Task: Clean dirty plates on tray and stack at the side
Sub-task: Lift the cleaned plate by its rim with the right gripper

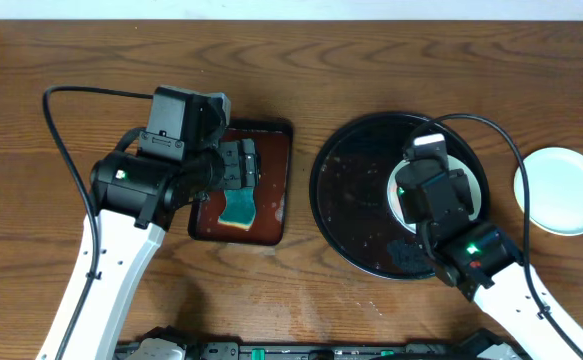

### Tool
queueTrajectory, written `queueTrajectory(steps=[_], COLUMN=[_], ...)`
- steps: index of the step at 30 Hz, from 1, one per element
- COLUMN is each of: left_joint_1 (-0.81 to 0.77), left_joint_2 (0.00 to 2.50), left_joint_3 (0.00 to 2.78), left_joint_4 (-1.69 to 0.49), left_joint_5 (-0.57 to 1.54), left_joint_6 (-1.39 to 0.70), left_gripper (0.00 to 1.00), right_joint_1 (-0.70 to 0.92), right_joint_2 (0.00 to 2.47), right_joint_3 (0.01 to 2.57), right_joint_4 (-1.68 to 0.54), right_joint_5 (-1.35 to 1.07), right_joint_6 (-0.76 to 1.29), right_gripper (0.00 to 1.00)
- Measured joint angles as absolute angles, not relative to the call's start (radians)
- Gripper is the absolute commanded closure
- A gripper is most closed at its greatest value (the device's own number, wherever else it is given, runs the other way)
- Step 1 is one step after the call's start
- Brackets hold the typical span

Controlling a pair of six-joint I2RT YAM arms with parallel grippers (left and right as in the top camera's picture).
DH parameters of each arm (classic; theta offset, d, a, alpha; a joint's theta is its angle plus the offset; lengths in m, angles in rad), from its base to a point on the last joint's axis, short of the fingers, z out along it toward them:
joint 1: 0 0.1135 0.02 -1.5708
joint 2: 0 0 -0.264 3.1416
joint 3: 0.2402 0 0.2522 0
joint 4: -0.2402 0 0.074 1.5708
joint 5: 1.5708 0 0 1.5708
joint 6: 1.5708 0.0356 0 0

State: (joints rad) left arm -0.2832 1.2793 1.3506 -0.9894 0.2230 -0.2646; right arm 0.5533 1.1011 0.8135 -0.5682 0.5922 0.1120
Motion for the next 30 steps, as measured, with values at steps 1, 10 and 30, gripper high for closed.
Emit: queueTrajectory(steps=[1, 10, 30], left_joint_1=[-0.283, -0.283, -0.283], left_joint_2=[1.280, 1.280, 1.280], left_joint_3=[1.351, 1.351, 1.351], left_joint_4=[-0.990, -0.990, -0.991], left_joint_5=[0.223, 0.228, 0.231], left_joint_6=[-0.265, -0.265, -0.265], left_gripper=[0.16, 0.16, 0.16], right_joint_1=[0.553, 0.178, -0.268], right_joint_2=[1.101, 1.111, 1.512], right_joint_3=[0.813, 0.813, 0.813], right_joint_4=[-0.579, -0.625, -0.557], right_joint_5=[0.591, 0.192, -0.182], right_joint_6=[0.116, 0.193, 0.220], right_gripper=[0.99, 0.62, 0.75])
